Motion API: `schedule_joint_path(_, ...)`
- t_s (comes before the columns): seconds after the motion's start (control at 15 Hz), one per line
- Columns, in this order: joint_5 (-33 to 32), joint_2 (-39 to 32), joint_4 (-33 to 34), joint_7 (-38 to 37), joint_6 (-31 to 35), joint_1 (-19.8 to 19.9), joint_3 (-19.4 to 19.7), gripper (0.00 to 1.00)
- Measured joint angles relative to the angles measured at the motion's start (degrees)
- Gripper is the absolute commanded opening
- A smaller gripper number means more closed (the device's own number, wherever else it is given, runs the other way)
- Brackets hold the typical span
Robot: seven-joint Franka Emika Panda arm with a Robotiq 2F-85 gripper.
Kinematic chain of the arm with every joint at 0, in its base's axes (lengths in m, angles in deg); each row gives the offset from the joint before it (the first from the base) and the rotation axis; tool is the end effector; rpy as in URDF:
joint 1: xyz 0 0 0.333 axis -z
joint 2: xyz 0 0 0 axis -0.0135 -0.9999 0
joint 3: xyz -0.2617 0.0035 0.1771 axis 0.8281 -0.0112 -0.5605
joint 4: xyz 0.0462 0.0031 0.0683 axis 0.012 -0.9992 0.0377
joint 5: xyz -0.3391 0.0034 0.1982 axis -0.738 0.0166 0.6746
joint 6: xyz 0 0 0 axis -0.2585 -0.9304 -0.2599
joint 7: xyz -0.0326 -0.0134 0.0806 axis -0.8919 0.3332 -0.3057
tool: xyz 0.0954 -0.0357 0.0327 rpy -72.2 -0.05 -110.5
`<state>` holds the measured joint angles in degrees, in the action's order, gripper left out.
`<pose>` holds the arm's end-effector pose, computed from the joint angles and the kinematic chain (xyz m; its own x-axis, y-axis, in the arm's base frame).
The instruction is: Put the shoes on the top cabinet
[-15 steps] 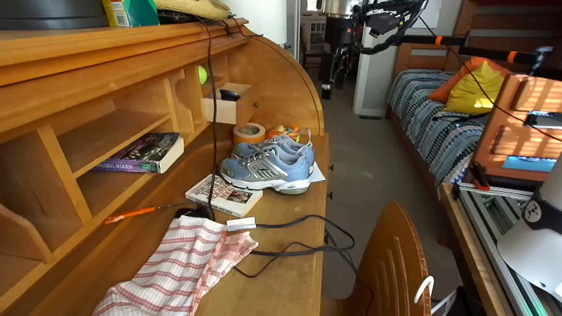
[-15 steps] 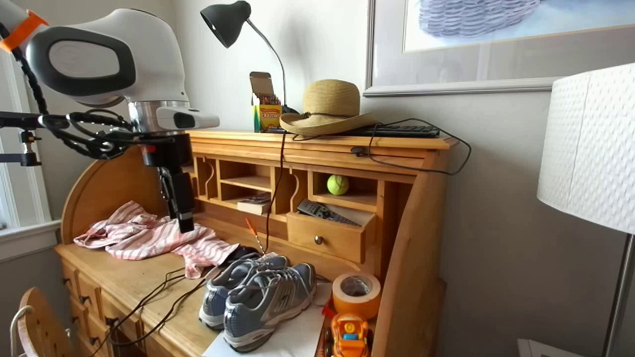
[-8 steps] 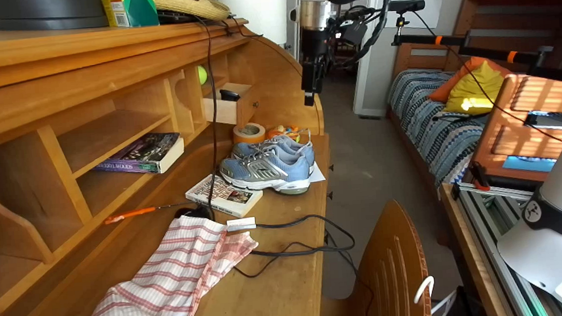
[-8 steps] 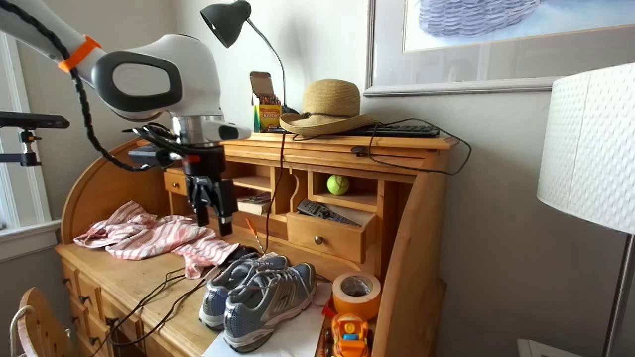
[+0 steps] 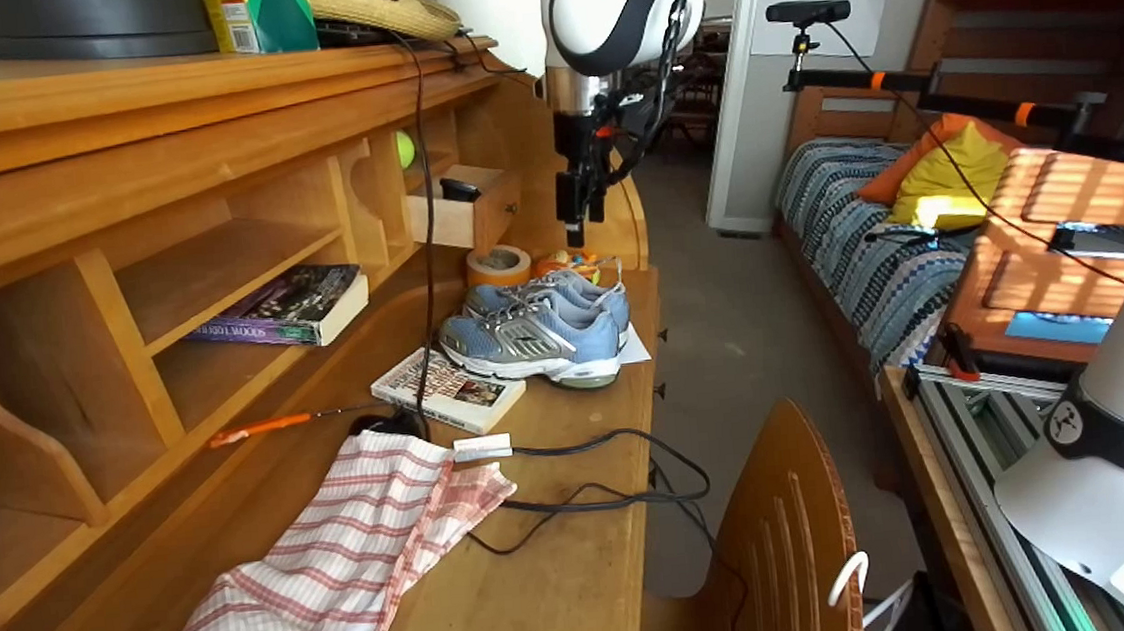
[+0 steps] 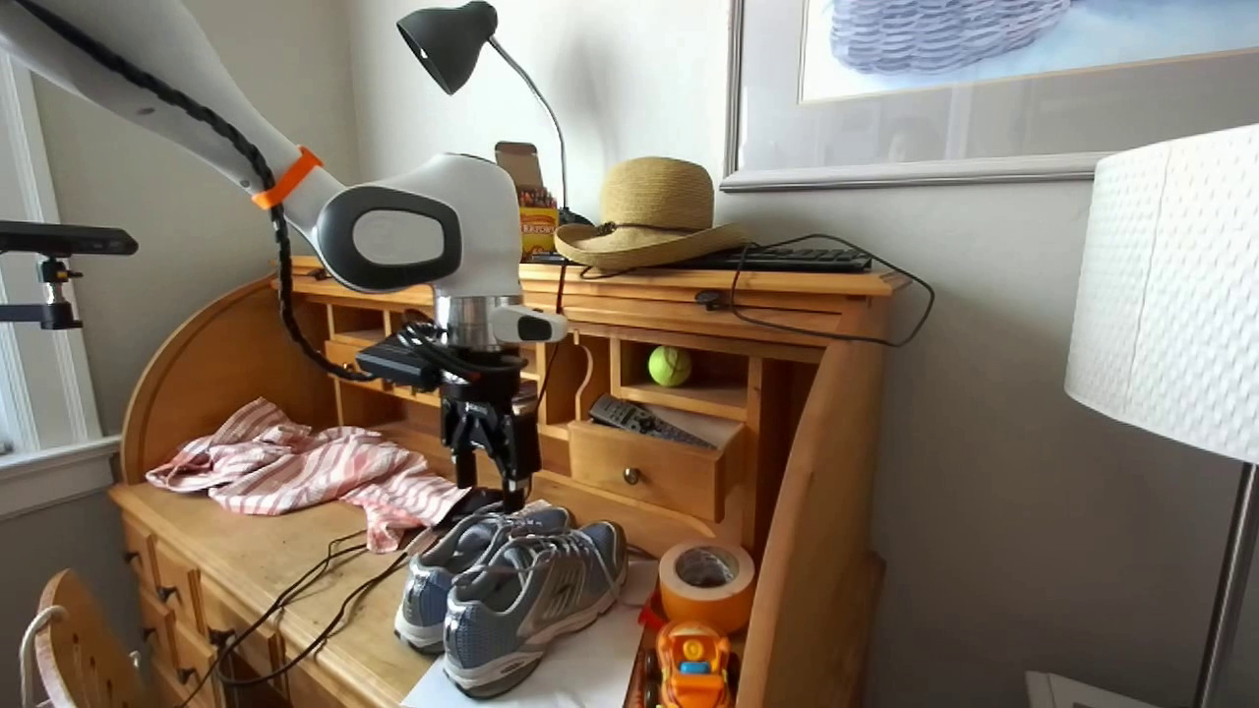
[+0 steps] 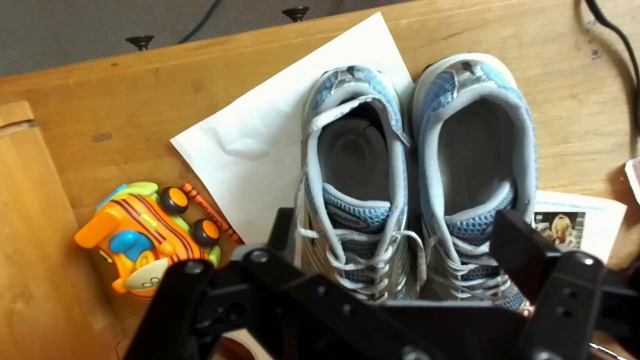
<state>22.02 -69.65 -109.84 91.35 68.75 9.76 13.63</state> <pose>0.5433 -0.2125 0.3202 0.9983 -0.0530 -0.0229 -0.0515 -0.9968 0.0612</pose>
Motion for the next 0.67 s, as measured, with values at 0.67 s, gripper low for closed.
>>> schedule_joint_path(0.67,-1.5,-6.1,0.1,1.7,-0.7,1.6,-2.0,1.00)
